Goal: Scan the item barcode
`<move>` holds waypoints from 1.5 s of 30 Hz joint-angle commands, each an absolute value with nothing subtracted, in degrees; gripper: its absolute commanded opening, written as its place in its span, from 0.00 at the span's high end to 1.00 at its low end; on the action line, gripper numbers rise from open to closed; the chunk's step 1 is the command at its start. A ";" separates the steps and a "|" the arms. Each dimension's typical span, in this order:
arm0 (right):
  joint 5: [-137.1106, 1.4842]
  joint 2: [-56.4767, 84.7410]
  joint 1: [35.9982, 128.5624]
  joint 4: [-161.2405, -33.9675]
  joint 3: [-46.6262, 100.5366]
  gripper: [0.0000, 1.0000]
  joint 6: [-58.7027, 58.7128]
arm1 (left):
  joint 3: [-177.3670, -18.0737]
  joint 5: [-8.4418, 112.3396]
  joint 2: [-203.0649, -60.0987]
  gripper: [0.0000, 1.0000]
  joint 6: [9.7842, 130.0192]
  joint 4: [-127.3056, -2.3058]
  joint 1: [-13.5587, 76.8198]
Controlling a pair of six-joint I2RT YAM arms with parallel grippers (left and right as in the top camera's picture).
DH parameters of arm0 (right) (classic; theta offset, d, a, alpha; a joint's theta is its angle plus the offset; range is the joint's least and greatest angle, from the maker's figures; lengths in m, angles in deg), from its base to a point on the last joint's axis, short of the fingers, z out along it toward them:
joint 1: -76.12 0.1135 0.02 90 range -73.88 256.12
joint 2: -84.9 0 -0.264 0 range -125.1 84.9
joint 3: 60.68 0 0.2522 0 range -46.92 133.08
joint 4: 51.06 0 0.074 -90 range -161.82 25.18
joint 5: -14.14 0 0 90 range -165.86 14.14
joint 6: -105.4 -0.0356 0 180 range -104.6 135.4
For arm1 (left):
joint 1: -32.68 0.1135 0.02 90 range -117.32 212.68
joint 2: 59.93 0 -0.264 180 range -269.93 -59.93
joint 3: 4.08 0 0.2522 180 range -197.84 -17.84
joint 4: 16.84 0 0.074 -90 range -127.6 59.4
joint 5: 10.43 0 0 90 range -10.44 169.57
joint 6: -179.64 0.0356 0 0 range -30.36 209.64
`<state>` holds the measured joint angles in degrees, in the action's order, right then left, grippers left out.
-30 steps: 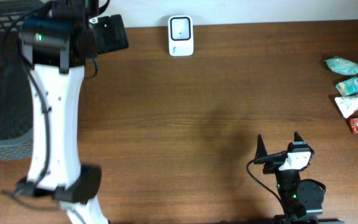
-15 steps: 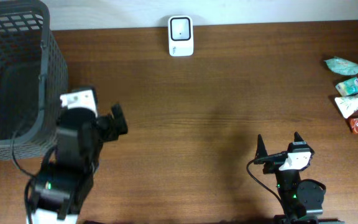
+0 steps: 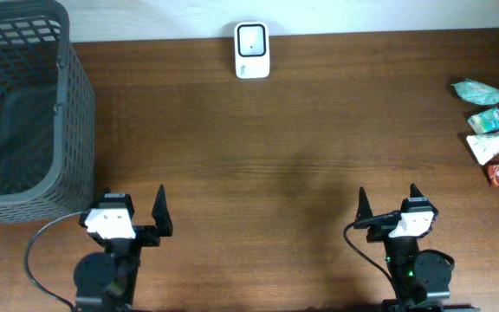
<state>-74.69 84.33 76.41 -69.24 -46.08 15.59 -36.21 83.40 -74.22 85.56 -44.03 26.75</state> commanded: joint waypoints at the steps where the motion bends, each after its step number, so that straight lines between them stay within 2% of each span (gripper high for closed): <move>1: -74.99 84.72 76.04 -69.33 -46.60 0.01 15.37 | -27.54 78.81 -66.31 0.01 87.53 -40.60 29.13; 7: -74.99 84.72 76.04 -69.33 -46.60 0.01 15.37 | -18.29 79.53 -60.21 0.01 84.49 -33.89 31.23; 12: -74.99 84.72 76.04 -69.33 -46.60 0.01 15.37 | -18.34 79.75 -60.21 0.01 84.12 -35.35 34.48; 29: -74.99 84.72 76.04 -69.33 -46.60 0.01 15.35 | -18.36 78.44 -60.23 0.01 91.49 -35.44 34.09; 45: -74.99 84.72 76.04 -69.33 -46.60 0.01 15.37 | -18.36 78.31 -60.23 0.01 91.42 -35.31 34.09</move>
<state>-74.69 84.33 76.41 -69.24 -46.08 15.57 -18.58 79.51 -60.78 90.13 -35.07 34.26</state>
